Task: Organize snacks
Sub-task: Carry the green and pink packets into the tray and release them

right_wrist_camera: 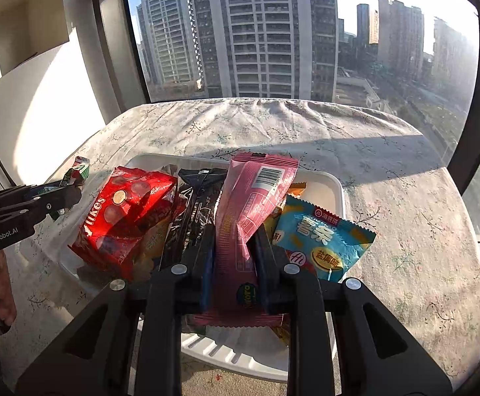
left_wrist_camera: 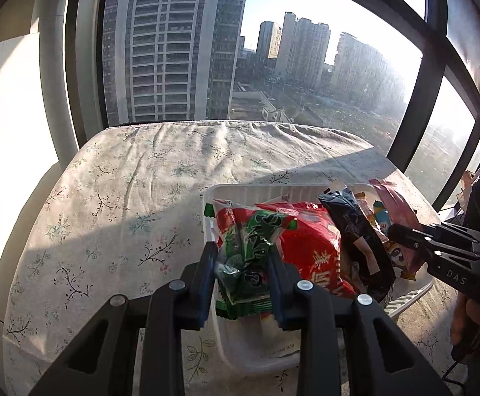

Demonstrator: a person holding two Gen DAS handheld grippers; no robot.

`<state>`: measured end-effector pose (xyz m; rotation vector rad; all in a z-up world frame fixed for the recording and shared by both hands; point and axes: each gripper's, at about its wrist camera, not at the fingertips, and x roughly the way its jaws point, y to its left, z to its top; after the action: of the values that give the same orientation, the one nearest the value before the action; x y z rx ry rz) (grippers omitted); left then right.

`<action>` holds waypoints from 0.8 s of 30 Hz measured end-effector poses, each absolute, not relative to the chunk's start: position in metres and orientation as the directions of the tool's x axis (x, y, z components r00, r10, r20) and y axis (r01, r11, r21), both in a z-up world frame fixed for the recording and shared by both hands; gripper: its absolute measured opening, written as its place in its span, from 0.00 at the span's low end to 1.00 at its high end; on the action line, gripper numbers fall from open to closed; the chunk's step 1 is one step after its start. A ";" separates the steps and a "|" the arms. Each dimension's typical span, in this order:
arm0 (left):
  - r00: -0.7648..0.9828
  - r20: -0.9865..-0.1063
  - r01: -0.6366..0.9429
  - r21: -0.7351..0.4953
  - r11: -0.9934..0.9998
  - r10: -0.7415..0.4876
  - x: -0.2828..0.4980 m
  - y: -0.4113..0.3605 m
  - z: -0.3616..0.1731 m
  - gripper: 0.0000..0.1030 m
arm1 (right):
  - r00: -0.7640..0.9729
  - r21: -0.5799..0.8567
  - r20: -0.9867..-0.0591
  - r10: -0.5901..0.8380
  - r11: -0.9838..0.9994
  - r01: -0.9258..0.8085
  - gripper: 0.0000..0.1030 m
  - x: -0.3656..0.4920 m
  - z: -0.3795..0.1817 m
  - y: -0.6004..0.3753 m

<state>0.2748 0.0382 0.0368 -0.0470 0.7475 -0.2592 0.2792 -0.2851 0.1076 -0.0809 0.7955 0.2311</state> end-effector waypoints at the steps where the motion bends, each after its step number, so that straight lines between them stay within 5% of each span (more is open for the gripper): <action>1: 0.698 -0.670 0.217 -0.139 0.966 -0.253 0.277 0.038 0.034 0.30 | 0.673 0.017 -0.719 0.173 0.973 -0.232 0.20 0.280 0.103 -0.287; 11: 0.670 -0.689 0.269 -0.123 0.955 -0.277 0.291 0.021 0.013 0.32 | 0.663 0.000 -0.732 0.159 0.972 -0.234 0.22 0.286 0.084 -0.286; 17: 0.664 -0.688 0.265 -0.150 0.952 -0.293 0.293 0.023 0.007 0.44 | 0.670 -0.016 -0.726 0.156 0.970 -0.244 0.27 0.285 0.079 -0.286; 22: 0.674 -0.678 0.273 -0.140 0.952 -0.293 0.288 0.021 0.008 0.51 | 0.676 -0.007 -0.718 0.166 0.970 -0.245 0.43 0.282 0.079 -0.288; 24: 0.688 -0.668 0.267 -0.131 0.955 -0.284 0.285 0.021 0.010 0.64 | 0.686 0.001 -0.708 0.172 0.970 -0.242 0.45 0.280 0.083 -0.289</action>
<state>0.2851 0.0211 0.0101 -0.0236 0.7511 -0.3083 0.2797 -0.2893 0.0826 -0.0957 0.7820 0.2322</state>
